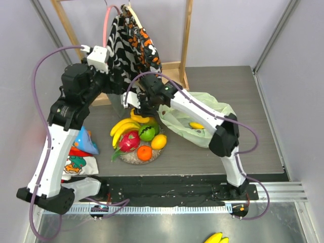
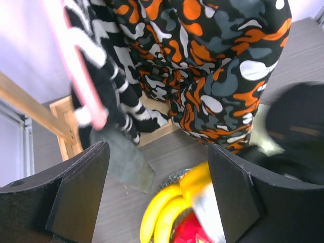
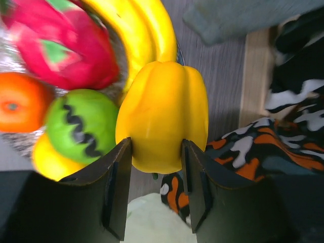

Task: Take the fake fruits out of the plastic bag
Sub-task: Place the fake fruit on the plate.

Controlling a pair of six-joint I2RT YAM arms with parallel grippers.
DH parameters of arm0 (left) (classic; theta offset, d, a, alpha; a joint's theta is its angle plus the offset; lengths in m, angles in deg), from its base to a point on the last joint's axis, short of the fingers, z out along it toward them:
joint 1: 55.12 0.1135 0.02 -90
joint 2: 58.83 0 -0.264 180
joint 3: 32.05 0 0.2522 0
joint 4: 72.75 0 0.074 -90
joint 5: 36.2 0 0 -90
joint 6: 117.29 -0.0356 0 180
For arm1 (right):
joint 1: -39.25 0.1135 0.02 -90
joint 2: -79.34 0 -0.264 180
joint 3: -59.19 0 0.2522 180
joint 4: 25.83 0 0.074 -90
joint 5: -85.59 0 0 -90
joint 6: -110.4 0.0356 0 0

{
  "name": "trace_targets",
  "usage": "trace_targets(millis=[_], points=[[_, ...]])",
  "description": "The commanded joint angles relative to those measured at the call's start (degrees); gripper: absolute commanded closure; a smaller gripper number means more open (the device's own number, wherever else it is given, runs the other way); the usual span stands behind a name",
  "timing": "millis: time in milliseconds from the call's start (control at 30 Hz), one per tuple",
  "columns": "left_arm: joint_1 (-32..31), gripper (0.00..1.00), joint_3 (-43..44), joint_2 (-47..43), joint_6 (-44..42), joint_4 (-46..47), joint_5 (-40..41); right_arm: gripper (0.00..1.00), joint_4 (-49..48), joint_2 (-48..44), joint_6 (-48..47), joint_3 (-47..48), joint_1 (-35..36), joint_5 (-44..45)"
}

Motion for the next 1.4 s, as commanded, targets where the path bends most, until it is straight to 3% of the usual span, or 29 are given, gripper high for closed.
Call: trace_targets(millis=[0, 333, 1000, 1167, 1200, 1233, 1367], points=[[5.36, 0.18, -2.33, -5.05, 4.50, 0.55, -7.31, 0.99, -6.42, 6.43, -0.28, 4.38, -1.42, 4.48], [10.12, 0.20, -6.02, -7.34, 7.06, 0.63, -11.71, 0.99, -7.75, 16.29, 3.68, 11.42, -1.78, 3.78], [11.09, 0.20, -6.63, -5.32, 9.25, 2.22, -15.49, 0.91, -3.70, 10.85, 6.32, 0.35, -0.81, 4.48], [11.18, 0.19, -6.55, -4.61, 9.43, 2.30, -15.58, 0.59, -6.24, 9.53, 8.16, -1.67, -0.54, 5.71], [11.18, 0.19, -6.55, -4.52, 9.43, 2.39, -15.67, 0.41, -6.86, 9.36, 8.43, -1.67, -0.54, 6.50], [11.26, 0.16, -6.46, -4.35, 9.43, 2.30, -15.75, 0.32, -6.95, 9.18, 8.78, -1.33, -0.63, 7.11], [11.18, 0.13, -6.11, -3.91, 9.34, 2.30, -15.84, 0.22, -6.87, 5.33, 9.40, -0.09, -0.54, 9.31]])
